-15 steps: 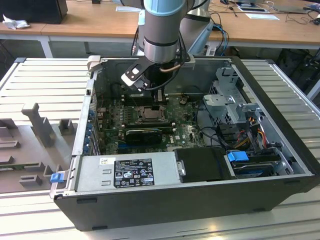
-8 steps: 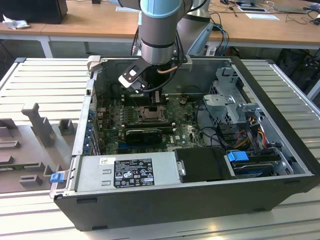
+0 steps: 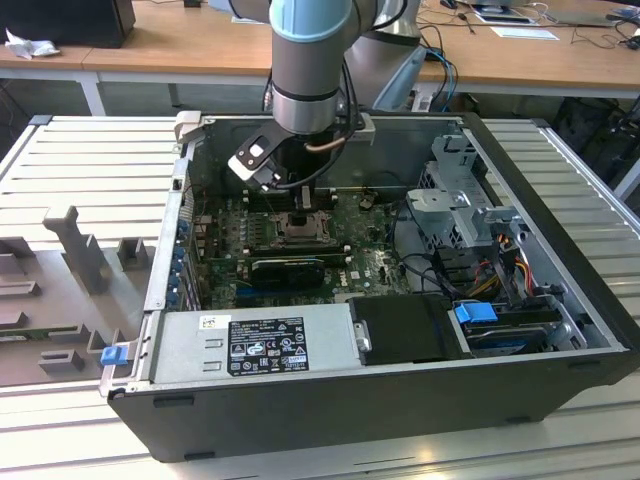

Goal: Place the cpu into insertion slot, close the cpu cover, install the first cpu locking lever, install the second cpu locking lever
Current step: 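Close the cpu cover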

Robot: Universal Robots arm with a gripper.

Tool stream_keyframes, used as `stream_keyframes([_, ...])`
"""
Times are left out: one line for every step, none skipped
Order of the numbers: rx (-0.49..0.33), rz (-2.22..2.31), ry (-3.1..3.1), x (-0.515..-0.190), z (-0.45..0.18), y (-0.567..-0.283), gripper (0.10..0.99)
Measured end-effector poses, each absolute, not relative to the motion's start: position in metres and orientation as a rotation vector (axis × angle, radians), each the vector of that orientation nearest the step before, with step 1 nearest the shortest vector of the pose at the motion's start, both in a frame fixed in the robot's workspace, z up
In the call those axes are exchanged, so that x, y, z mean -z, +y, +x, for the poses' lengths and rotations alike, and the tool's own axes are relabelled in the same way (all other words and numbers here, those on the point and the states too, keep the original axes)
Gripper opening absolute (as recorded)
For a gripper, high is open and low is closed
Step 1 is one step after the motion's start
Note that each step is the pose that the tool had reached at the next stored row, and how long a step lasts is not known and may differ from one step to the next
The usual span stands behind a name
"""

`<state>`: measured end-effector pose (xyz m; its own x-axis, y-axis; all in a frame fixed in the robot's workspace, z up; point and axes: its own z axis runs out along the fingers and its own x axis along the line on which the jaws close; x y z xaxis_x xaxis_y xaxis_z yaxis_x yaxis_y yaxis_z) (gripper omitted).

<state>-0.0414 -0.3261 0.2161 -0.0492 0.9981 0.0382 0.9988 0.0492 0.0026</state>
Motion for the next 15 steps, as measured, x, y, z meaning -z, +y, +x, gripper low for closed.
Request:
stream_keyframes([0.044,-2.148,-2.257,-0.215,-0.043,-0.326,0.106])
stream_keyframes([0.044,-2.147,-2.257,-0.214,-0.045,-0.326,0.106])
stream_keyframes([0.044,-2.146,-2.258,-0.212,-0.047,-0.326,0.106])
stream_keyframes([0.047,-2.147,-2.261,-0.21,-0.047,-0.326,0.106])
stream_keyframes([0.051,-2.148,-2.263,-0.209,-0.047,-0.326,0.106])
stream_keyframes([0.053,-2.148,-2.265,-0.209,-0.048,-0.326,0.106])
stream_keyframes([0.056,-2.149,-2.268,-0.208,-0.048,-0.326,0.106])
stream_keyframes([0.06,-2.149,-2.27,-0.207,-0.049,-0.326,0.106])
stream_keyframes([0.061,-2.15,-2.271,-0.206,-0.049,-0.326,0.106])
stream_keyframes([0.061,-2.15,-2.272,-0.205,-0.049,-0.326,0.106])
stream_keyframes([0.061,-2.15,-2.272,-0.204,-0.049,-0.326,0.106])
stream_keyframes([0.062,-2.15,-2.273,-0.204,-0.049,-0.326,0.106])
stream_keyframes([0.063,-2.15,-2.273,-0.204,-0.049,-0.326,0.106])
stream_keyframes([0.064,-2.15,-2.273,-0.204,-0.049,-0.326,0.106])
stream_keyframes([0.066,-2.15,-2.273,-0.205,-0.048,-0.326,0.106])
